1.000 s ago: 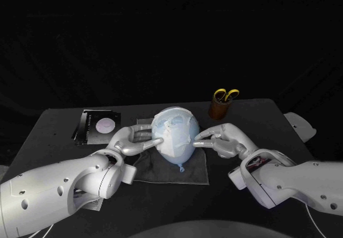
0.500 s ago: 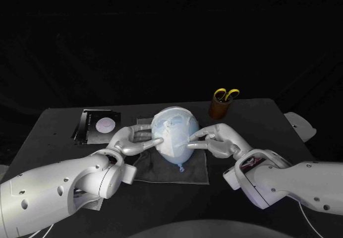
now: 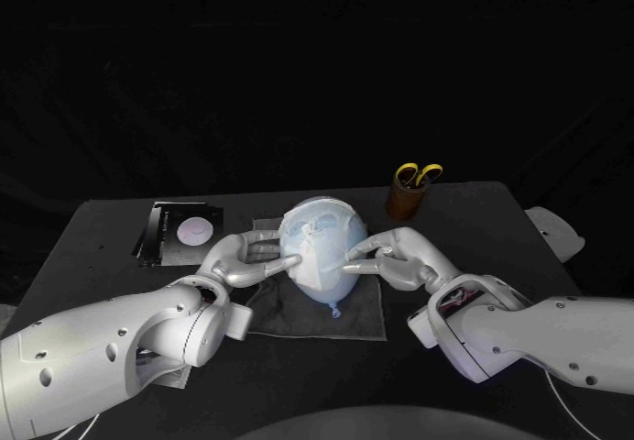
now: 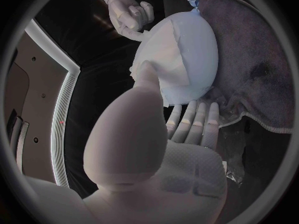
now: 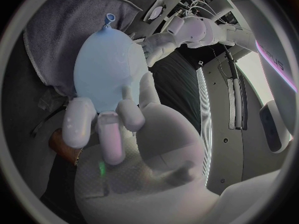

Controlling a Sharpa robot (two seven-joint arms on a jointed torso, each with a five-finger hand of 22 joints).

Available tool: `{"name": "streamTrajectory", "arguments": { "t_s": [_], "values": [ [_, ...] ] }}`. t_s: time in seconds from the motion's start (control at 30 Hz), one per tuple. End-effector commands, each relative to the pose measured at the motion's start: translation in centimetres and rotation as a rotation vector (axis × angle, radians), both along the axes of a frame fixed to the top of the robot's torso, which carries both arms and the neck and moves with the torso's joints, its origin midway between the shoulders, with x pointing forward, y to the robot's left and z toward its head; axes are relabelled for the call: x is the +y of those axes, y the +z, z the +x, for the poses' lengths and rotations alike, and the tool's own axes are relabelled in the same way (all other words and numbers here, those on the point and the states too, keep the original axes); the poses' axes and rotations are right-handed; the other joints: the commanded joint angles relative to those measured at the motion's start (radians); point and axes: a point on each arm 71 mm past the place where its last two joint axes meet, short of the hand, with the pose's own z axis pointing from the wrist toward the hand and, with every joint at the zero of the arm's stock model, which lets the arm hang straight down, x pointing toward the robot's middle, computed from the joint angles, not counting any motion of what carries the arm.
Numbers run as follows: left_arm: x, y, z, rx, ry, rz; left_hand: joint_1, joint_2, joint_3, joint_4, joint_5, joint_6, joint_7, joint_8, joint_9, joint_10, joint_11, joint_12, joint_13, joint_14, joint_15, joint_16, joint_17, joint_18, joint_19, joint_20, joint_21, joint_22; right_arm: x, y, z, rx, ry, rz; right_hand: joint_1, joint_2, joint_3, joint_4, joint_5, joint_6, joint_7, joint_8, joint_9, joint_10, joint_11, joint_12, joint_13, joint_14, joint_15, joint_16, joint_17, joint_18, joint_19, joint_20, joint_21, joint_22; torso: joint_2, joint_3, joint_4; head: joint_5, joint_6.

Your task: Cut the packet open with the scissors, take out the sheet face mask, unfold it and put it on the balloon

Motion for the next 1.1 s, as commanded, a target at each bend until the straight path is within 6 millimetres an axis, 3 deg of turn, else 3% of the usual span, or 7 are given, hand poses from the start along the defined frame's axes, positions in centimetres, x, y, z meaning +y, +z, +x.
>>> {"name": "streamTrajectory", "arguments": {
  "t_s": [0.03, 0.6, 0.87, 0.97, 1.1],
  "values": [
    [-0.4, 0.1, -0.2, 0.004, -0.013, -0.007, -0.001, 0.011, 0.005, 0.0, -0.001, 0.006, 0.133, 0.004, 0.002, 0.008, -0.001, -0.002, 0.002, 0.006, -0.001, -0.005, -0.001, 0.006, 0.007, 0.001, 0.005, -0.001, 0.1, -0.2, 0.2, -0.004, -0.009, -0.024, 0.006, 0.004, -0.008, -0.001, -0.003, 0.007, -0.001, 0.0, 0.001, 0.19, -0.035, 0.336, 0.507, 0.133, -0.019, 0.004, 0.263, 0.008, 0.0, 0.004, -0.001, 0.002, 0.0, -0.0004, -0.0003, 0.0, -0.001],
    [-0.5, 0.1, -0.2, 0.006, -0.015, -0.007, -0.001, 0.012, 0.005, 0.0, -0.001, 0.013, 0.133, 0.006, 0.003, 0.015, -0.001, -0.003, 0.002, 0.011, -0.001, -0.006, -0.001, 0.007, 0.012, 0.001, 0.006, -0.002, 1.5, -0.8, 0.4, -0.039, -0.006, -0.077, 0.023, 0.004, -0.03, -0.01, -0.003, 0.027, -0.008, 0.005, 0.012, 0.19, -0.041, 0.336, 0.507, 0.133, -0.024, 0.004, 0.263, 0.009, 0.001, 0.002, -0.003, 0.002, 0.0, 0.0, 0.0001, -0.001, -0.002],
    [-0.5, 0.1, -0.3, 0.009, -0.016, -0.007, -0.002, 0.012, 0.005, 0.0, -0.001, 0.013, 0.133, 0.006, 0.003, 0.016, -0.001, -0.004, 0.002, 0.011, -0.001, -0.007, -0.002, 0.007, 0.013, 0.001, 0.006, -0.002, 1.6, -0.9, 0.5, -0.059, -0.011, -0.092, 0.112, 0.078, 0.0, -0.066, -0.005, 0.052, -0.02, 0.01, 0.023, 0.19, -0.052, 0.336, 0.507, 0.133, -0.034, 0.004, 0.263, 0.008, 0.007, -0.007, -0.001, 0.007, 0.0, 0.0, -0.0003, -0.001, -0.002],
    [-0.5, 0.1, -0.3, 0.01, -0.016, -0.007, -0.002, 0.012, 0.005, 0.0, -0.001, 0.013, 0.133, 0.006, 0.003, 0.016, -0.001, -0.004, 0.002, 0.011, -0.001, -0.007, -0.002, 0.007, 0.013, 0.001, 0.006, -0.002, 1.7, -0.9, 0.5, -0.072, -0.009, -0.093, 0.14, 0.119, 0.021, -0.091, -0.005, 0.075, -0.029, 0.016, 0.028, 0.19, -0.059, 0.336, 0.507, 0.133, -0.04, 0.004, 0.263, 0.007, 0.008, -0.013, -0.001, 0.007, -0.001, 0.0002, -0.0001, -0.002, -0.003],
    [-0.5, 0.1, -0.3, 0.011, -0.016, -0.007, -0.002, 0.012, 0.005, 0.0, -0.001, 0.013, 0.133, 0.006, 0.003, 0.016, -0.001, -0.004, 0.002, 0.011, -0.001, -0.007, -0.002, 0.007, 0.013, 0.001, 0.006, -0.002, 1.8, -0.8, 0.5, -0.089, -0.001, -0.091, 0.158, 0.126, 0.071, -0.094, -0.003, 0.112, -0.044, 0.029, 0.036, 0.19, -0.072, 0.336, 0.507, 0.133, -0.051, 0.004, 0.263, 0.006, 0.012, -0.022, 0.002, 0.013, 0.0, 0.0002, -0.0005, -0.004, -0.001]
  ]
}}
